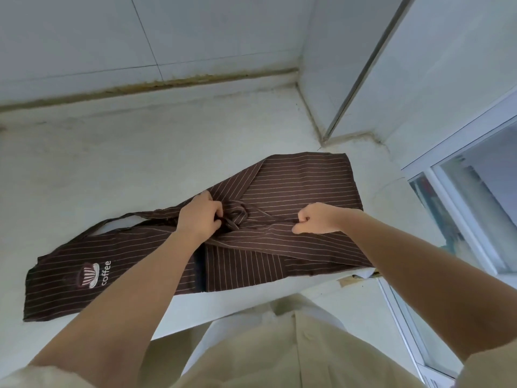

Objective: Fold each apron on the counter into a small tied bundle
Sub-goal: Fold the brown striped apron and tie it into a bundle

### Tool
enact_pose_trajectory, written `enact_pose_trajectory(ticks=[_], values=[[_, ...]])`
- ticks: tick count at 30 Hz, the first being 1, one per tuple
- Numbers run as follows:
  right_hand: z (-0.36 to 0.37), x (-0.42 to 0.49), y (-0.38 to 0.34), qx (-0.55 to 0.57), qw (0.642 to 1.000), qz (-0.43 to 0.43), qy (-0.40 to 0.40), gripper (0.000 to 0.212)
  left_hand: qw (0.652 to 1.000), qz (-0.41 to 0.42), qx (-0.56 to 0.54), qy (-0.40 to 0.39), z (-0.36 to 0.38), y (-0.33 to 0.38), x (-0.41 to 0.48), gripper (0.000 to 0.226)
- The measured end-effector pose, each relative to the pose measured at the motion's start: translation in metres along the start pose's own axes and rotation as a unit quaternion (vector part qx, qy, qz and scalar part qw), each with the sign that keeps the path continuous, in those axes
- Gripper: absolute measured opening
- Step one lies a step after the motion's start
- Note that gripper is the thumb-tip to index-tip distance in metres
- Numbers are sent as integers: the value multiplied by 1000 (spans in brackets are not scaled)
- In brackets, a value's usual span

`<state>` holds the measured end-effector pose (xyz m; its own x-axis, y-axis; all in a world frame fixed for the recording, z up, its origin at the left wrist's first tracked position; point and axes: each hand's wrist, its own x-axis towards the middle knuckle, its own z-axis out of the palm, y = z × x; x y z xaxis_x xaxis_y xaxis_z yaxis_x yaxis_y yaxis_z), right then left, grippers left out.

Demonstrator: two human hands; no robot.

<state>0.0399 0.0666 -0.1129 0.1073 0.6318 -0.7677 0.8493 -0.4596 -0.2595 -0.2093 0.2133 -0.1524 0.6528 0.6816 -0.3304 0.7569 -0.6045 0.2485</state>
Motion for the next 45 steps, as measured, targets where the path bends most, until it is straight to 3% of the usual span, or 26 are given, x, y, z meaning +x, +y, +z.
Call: enact_pose_trajectory(ticks=[4,8,11,15,18,23,25,28,31,34,36,38,40,43,45], values=[[-5,-4,-10,49,997,50,-18,62,995,-10,-59,77,-4,-3,2,6],[-14,3,-16,31,994,90,-60,52,981,-89,-147,89,-9,-7,4,9],[-19,5,-24,98,981,127,-111,43,959,-149,-221,100,-12,-10,5,14],[-15,8,-27,153,952,146,-221,38,945,-169,-263,95,-12,-10,7,20],[-11,7,-29,158,948,132,-241,37,938,-180,-279,102,-12,-10,9,22],[-6,11,-35,224,928,111,-277,30,940,-189,-212,187,-15,-9,6,17],[-5,9,-40,230,926,106,-281,25,947,-143,-195,213,-19,-8,0,22],[-3,6,-43,230,928,113,-269,31,978,-2,-173,114,-25,-6,-7,16],[-1,3,-41,212,936,131,-247,39,994,93,-26,-55,-21,-9,-13,21],[1,0,-43,175,952,133,-215,47,988,93,113,-56,-9,-12,-13,36],[2,2,-40,187,947,138,-221,45,986,77,139,-44,-6,-11,-12,31],[3,3,-37,225,929,146,-254,40,995,63,68,-31,-7,-12,-15,17],[5,7,-33,263,913,139,-278,38,996,12,-87,24,-10,-14,-20,10],[6,10,-27,295,903,135,-280,40,933,-104,-312,147,-21,-15,-25,11],[5,12,-24,286,913,135,-259,40,898,-143,-364,202,-27,-14,-25,12]])
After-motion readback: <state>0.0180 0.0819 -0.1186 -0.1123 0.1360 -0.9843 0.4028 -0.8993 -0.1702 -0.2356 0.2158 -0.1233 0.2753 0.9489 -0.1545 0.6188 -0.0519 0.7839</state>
